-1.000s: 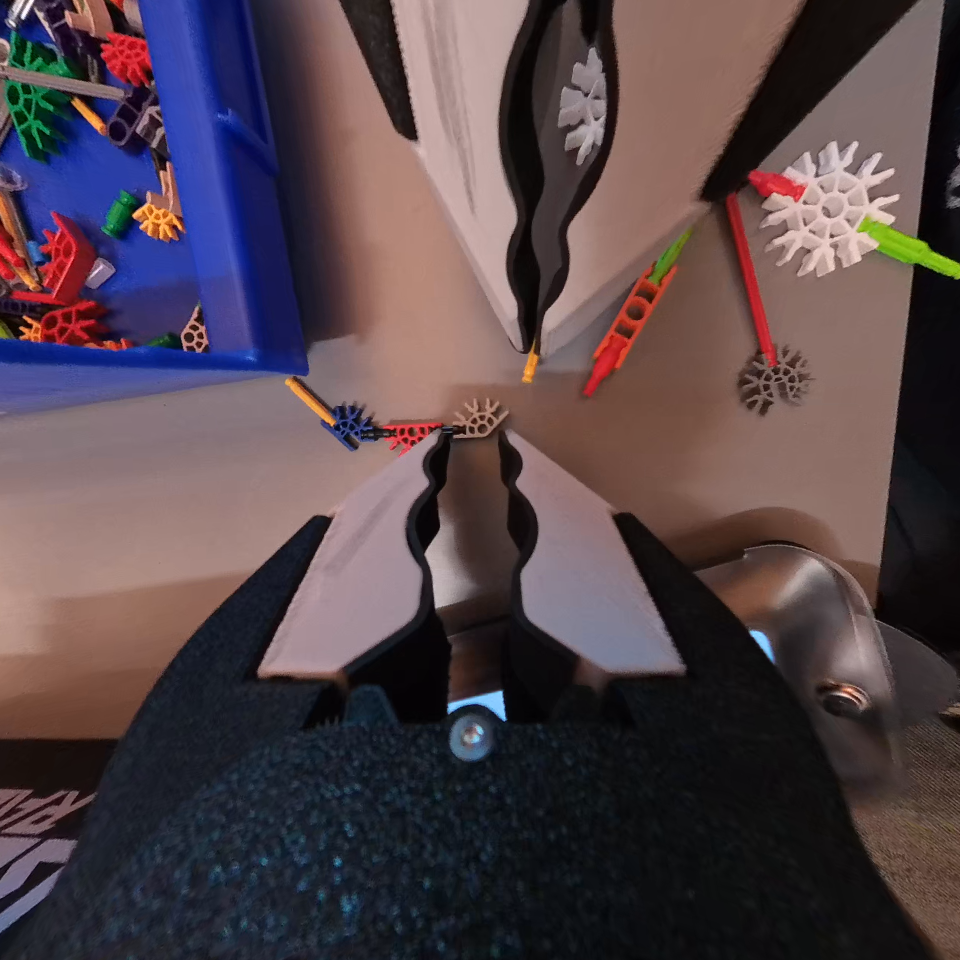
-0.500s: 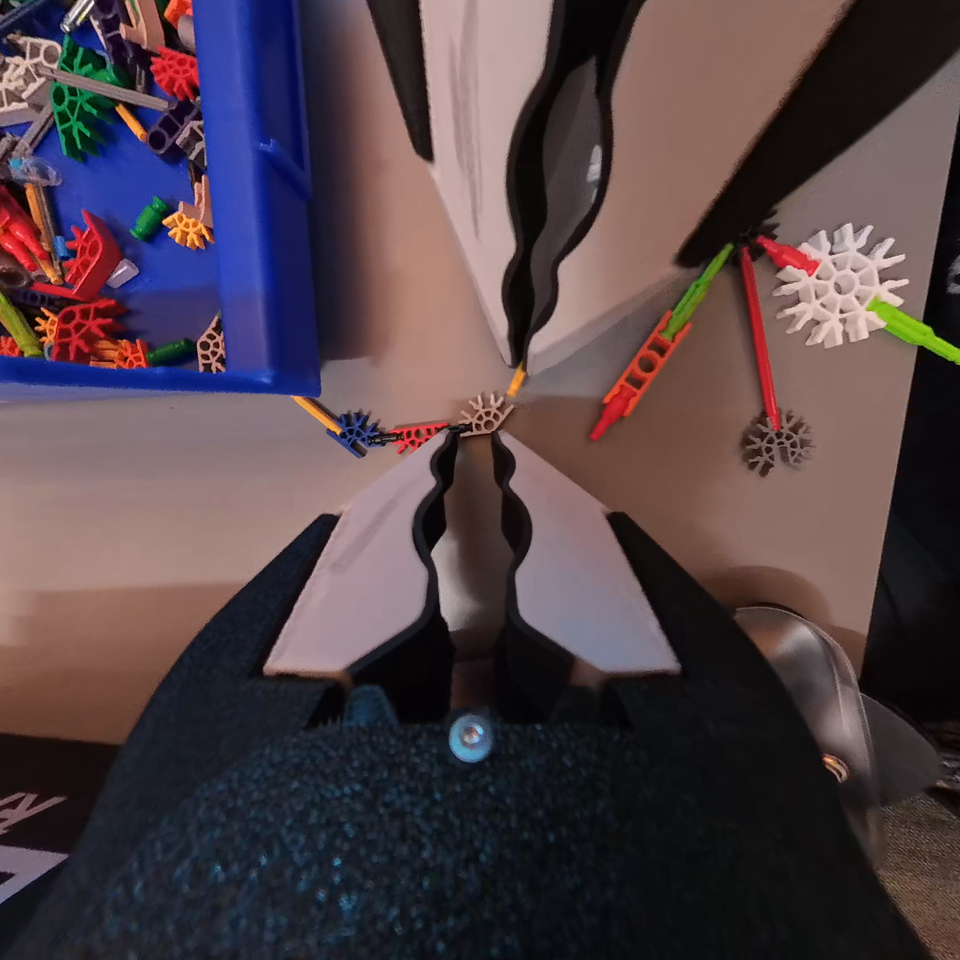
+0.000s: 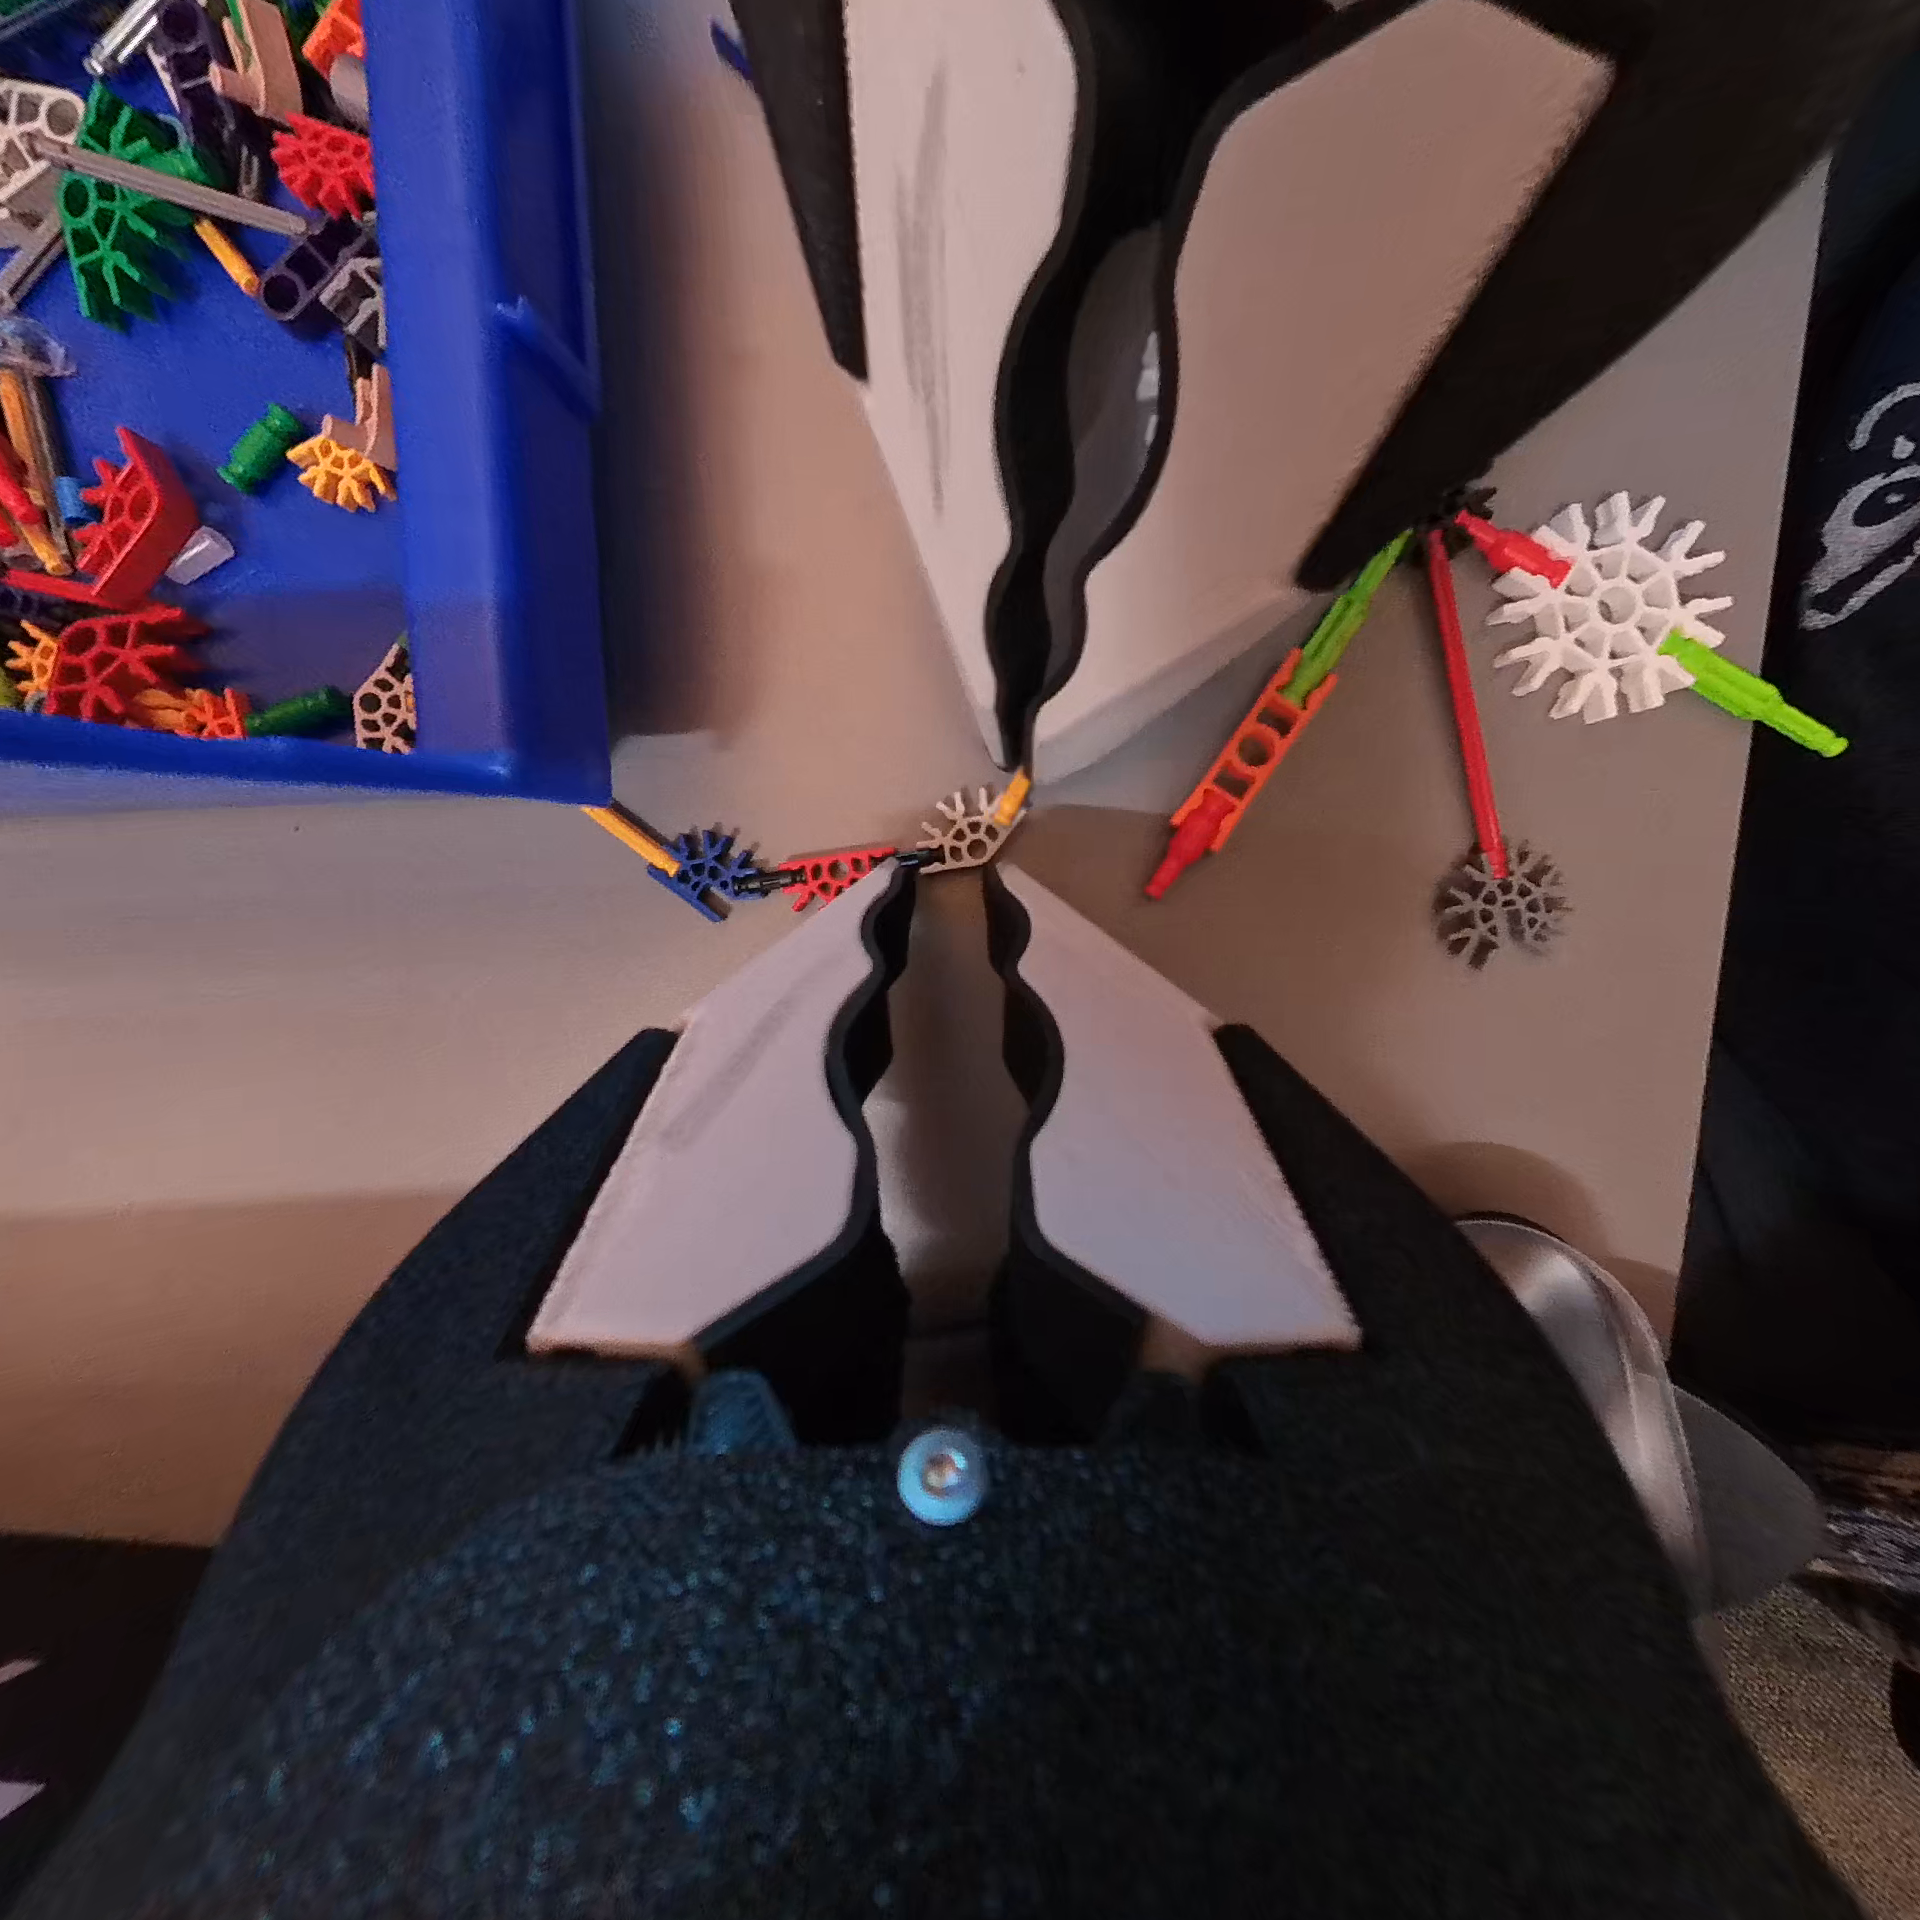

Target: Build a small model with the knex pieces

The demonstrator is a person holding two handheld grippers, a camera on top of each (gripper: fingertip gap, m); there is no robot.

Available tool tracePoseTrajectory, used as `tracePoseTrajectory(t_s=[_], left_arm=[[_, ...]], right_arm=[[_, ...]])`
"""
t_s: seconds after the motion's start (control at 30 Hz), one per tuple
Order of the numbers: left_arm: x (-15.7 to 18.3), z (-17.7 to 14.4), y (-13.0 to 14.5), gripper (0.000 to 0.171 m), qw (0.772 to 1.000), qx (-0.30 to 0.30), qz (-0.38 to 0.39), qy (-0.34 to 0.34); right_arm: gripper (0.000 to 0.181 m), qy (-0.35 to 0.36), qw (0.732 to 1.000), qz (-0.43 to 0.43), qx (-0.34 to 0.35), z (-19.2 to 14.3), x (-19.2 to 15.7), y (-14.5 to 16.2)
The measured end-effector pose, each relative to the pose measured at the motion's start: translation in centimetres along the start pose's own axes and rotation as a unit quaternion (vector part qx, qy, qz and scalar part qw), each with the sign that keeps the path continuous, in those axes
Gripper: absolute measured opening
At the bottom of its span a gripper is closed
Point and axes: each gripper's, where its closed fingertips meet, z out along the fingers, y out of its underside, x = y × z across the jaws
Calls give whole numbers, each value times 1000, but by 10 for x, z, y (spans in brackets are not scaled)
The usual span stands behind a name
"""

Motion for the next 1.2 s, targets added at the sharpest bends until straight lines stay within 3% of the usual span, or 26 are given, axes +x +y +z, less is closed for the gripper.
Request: tracePoseTrajectory(t_s=[1.2], left_arm=[[0, -1, 1, 13, 1000, 0, 4, 8]], right_arm=[[3, 35, 999, 27, 20, 0, 0, 1]])
